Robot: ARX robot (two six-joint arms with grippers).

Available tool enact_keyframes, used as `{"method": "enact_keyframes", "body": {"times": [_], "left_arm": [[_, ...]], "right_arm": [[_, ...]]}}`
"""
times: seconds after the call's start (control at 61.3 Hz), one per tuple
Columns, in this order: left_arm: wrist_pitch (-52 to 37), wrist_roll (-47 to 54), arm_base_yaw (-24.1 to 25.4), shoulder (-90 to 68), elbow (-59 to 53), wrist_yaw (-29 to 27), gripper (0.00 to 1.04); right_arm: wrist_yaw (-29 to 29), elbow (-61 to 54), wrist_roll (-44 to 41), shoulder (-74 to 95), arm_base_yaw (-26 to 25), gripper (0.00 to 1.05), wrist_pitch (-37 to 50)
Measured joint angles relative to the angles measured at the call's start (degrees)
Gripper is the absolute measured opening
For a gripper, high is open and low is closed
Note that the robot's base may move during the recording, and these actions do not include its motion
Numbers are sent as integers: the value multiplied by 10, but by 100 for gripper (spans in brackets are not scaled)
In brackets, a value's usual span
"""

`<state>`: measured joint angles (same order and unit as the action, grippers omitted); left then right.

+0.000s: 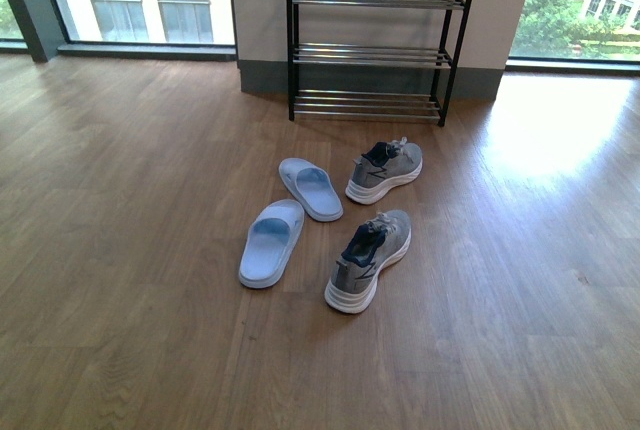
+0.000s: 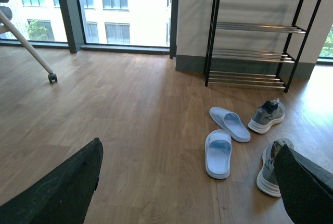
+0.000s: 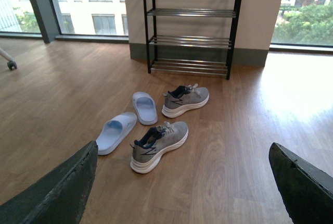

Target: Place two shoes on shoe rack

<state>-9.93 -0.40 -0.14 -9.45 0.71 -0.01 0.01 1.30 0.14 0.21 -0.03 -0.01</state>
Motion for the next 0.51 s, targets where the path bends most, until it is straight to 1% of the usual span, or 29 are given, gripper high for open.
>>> {"method": "enact_keyframes", "body": {"times": [0.506], "left_arm": [[0,0,0,0,0,-1,95]], "right_arm": [[0,0,0,0,0,95,0]]}}
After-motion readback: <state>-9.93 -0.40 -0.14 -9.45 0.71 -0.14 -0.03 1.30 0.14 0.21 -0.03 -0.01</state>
